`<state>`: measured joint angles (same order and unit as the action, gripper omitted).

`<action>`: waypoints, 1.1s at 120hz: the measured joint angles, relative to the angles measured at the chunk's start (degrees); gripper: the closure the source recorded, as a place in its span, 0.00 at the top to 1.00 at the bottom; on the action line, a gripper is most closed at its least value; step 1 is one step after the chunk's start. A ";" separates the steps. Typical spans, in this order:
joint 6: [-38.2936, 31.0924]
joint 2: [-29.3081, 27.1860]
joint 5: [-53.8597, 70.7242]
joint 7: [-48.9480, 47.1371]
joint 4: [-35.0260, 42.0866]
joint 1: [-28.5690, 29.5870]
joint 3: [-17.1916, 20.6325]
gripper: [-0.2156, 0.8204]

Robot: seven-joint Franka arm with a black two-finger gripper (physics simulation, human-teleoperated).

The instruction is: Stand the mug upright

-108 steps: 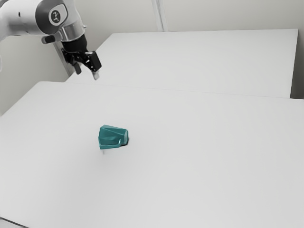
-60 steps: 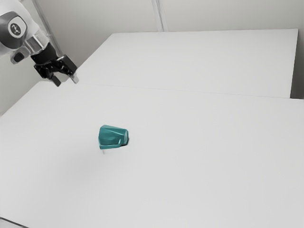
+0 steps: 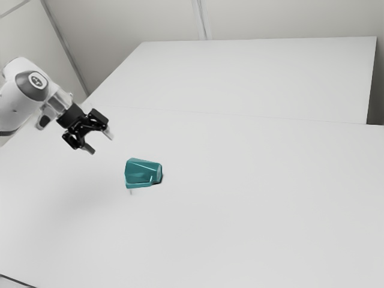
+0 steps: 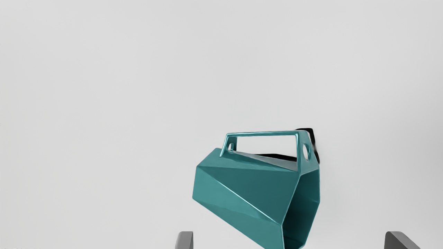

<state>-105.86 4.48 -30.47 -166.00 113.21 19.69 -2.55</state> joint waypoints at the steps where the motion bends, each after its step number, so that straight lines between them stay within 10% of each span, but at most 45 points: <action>1: -0.02 0.19 -0.21 0.00 0.00 -0.08 0.00 0.79; 132: 1.86 14.85 -10.82 0.00 -4.34 -0.81 -0.17 0.79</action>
<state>-104.00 19.33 -41.29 -166.00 108.87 18.87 -2.72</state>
